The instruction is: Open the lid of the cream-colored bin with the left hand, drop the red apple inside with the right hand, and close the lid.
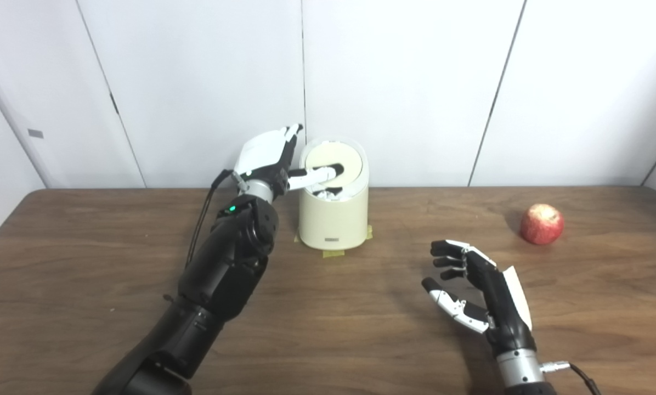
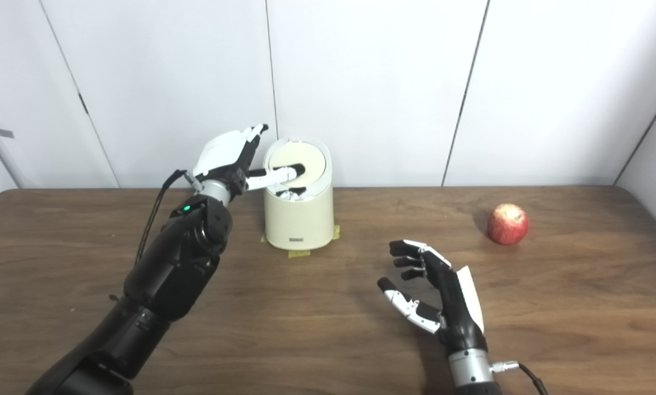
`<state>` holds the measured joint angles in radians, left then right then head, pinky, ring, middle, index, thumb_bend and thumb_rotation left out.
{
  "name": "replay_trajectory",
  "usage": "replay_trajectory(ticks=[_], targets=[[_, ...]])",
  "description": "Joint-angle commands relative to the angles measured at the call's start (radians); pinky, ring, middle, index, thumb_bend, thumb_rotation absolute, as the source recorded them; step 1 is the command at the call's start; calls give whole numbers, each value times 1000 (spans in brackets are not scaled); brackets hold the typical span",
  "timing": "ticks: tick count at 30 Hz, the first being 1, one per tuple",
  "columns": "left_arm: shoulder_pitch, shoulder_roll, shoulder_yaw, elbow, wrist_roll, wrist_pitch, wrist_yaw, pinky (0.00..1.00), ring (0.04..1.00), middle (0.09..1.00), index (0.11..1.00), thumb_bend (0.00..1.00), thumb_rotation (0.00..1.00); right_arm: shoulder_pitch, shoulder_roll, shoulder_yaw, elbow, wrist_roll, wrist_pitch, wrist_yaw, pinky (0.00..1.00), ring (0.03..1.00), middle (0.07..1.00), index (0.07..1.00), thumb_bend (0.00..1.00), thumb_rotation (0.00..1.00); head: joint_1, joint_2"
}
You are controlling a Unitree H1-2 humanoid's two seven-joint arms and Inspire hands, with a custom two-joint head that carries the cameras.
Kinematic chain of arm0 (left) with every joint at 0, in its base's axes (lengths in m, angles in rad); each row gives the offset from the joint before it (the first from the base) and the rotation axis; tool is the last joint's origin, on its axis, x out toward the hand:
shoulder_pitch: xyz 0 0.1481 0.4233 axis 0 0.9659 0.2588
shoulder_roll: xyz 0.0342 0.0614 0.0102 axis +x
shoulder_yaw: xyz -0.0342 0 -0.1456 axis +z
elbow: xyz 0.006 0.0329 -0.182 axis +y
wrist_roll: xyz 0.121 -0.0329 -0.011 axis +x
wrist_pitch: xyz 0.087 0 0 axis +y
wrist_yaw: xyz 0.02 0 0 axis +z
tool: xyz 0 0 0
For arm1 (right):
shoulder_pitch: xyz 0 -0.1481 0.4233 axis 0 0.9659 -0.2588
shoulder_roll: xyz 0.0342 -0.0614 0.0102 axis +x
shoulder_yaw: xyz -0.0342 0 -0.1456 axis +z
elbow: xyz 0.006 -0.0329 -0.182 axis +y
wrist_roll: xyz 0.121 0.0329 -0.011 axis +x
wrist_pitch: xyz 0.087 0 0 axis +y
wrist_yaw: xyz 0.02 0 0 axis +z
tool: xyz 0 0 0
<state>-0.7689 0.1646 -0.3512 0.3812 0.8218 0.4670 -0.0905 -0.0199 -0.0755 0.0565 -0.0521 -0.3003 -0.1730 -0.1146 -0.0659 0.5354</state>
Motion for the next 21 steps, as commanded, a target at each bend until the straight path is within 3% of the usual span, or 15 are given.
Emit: replay_trajectory(ticks=[1,7,13,18,21], targets=[[-70,2,0,2,34,0,46,1000,1000,1000,991,778,660,-1,16,13,42,-17,-44,-18,568,662,698,692,262,279,-3,0],[-71,-12,12,47,63,2,79,1000,1000,1000,988,857,574,4,24,21,36,-14,-37,-21,567,661,696,688,268,268,-6,1],[-76,-12,-7,70,102,0,111,1000,1000,1000,985,781,463,5,29,25,25,-19,-19,-24,581,666,698,690,288,313,-5,5],[-75,5,-34,88,120,-62,247,1000,990,976,949,903,382,3,32,27,22,-23,-11,-25,565,657,691,685,294,343,-5,9],[-84,20,-59,79,145,-82,294,1000,996,971,944,937,364,3,34,27,19,-22,-5,-24,559,652,688,684,301,349,-3,12]])
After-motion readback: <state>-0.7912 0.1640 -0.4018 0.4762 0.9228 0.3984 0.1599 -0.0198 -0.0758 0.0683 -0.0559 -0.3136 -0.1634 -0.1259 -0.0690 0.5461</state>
